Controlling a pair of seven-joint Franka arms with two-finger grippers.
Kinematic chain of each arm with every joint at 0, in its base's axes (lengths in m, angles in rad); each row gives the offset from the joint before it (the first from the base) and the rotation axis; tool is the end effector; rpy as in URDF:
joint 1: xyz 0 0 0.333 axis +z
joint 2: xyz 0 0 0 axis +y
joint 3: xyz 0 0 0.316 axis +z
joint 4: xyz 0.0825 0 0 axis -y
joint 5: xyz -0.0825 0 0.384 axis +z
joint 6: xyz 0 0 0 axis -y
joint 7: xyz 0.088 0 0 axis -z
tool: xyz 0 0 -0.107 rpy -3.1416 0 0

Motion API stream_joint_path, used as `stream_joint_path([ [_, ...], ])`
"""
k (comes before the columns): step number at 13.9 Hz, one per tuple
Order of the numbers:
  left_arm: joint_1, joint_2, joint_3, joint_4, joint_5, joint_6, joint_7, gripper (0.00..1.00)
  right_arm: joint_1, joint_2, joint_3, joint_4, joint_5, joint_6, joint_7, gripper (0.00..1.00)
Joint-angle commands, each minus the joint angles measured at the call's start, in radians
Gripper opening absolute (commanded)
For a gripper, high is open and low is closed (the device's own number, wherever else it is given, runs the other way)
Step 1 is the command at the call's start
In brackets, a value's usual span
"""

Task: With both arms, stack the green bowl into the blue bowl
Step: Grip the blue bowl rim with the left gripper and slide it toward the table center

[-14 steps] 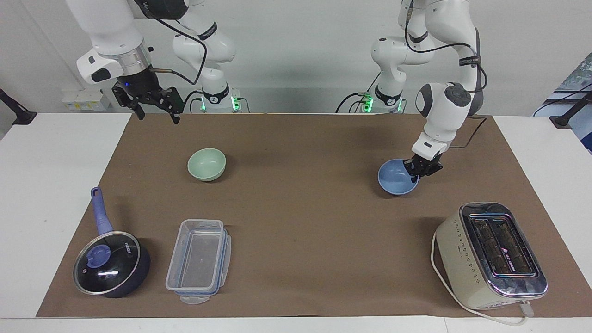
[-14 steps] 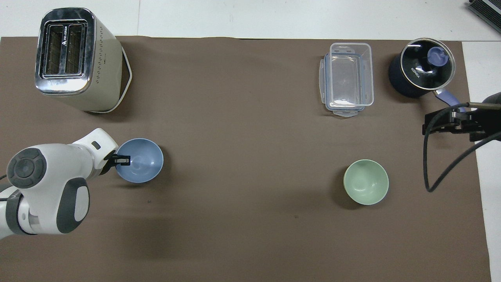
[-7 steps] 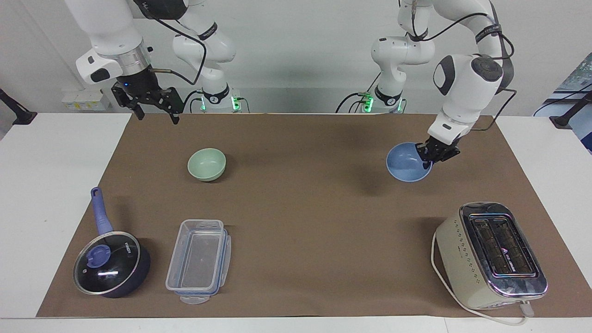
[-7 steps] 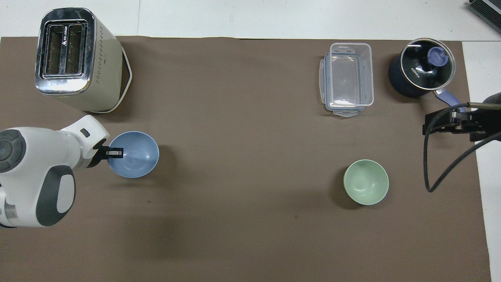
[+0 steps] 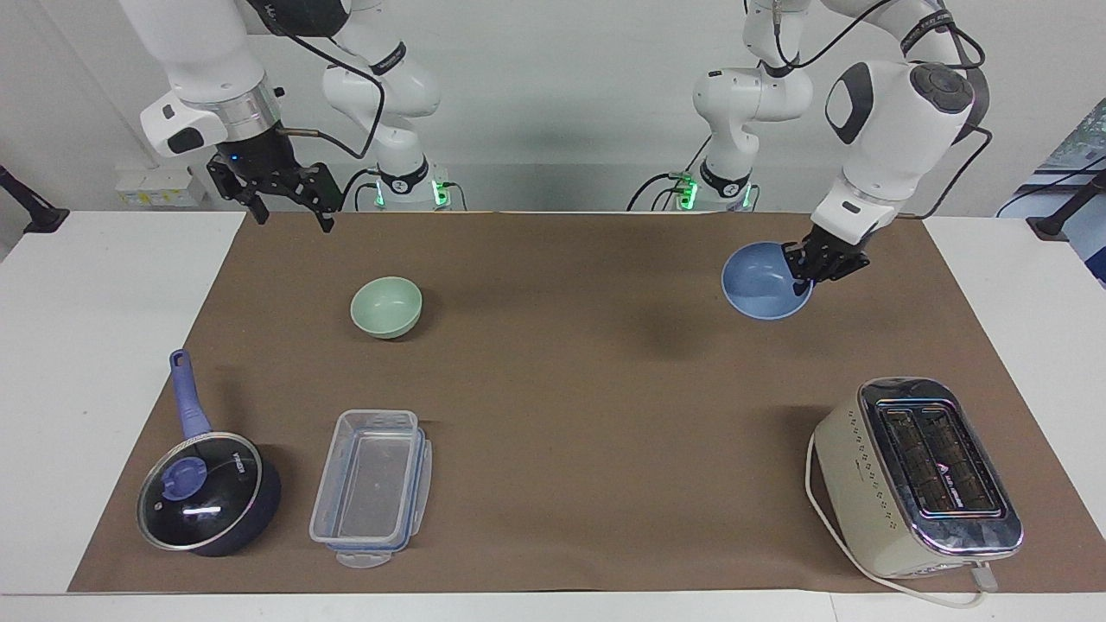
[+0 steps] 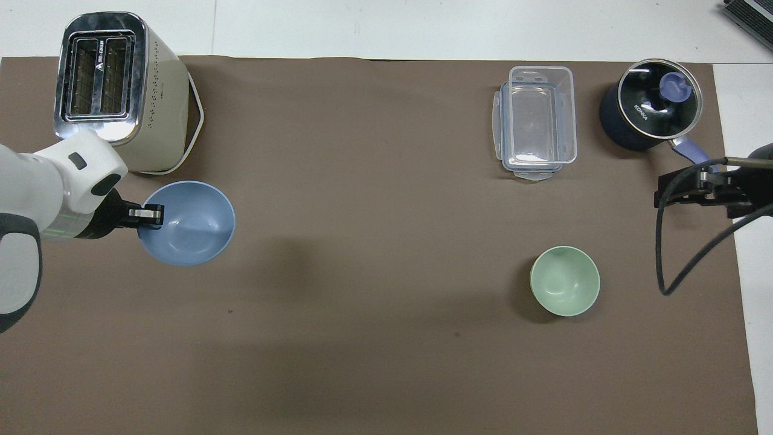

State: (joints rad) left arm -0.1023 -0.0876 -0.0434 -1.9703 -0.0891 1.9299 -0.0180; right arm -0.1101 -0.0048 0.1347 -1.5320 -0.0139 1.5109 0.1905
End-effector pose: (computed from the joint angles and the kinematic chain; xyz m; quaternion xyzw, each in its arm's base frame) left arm 0.5317 -0.0848 0.5132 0.9977 -0.0491 0.0202 0.0419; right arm 0.5471 0.0121 0.6401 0.9965 -0.0832 -0.0073 0.0081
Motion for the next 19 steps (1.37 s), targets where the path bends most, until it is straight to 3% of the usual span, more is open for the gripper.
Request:
stream_joint_path([
  [1,-0.068,-0.004,0.008,-0.039,-0.029,0.044,-0.014,0.0,-0.008,0.0,0.002,0.0,0.005,0.009,0.007,1.0],
  [6,-0.218,-0.009,0.008,-0.206,-0.061,0.285,-0.061,0.0,-0.008,-0.001,0.0,-0.007,0.005,0.015,0.004,1.0],
  [10,-0.374,0.038,0.01,-0.294,-0.061,0.452,-0.143,0.0,-0.01,-0.015,0.0,-0.034,0.005,0.051,0.003,1.0],
  [14,-0.491,0.084,0.011,-0.329,-0.061,0.495,-0.178,0.0,-0.02,-0.027,0.0,-0.057,0.003,0.061,0.004,1.0],
  [16,-0.523,0.117,0.011,-0.34,-0.061,0.543,-0.223,0.0,-0.02,-0.062,0.0,-0.118,0.003,0.116,0.003,1.0],
  [17,-0.525,0.117,0.01,-0.343,-0.061,0.547,-0.259,0.08,-0.02,-0.079,0.0,-0.166,0.003,0.144,0.003,1.0],
  [19,-0.536,0.117,0.011,-0.341,-0.061,0.548,-0.29,0.7,-0.022,-0.087,-0.001,-0.217,0.003,0.169,0.003,1.0],
])
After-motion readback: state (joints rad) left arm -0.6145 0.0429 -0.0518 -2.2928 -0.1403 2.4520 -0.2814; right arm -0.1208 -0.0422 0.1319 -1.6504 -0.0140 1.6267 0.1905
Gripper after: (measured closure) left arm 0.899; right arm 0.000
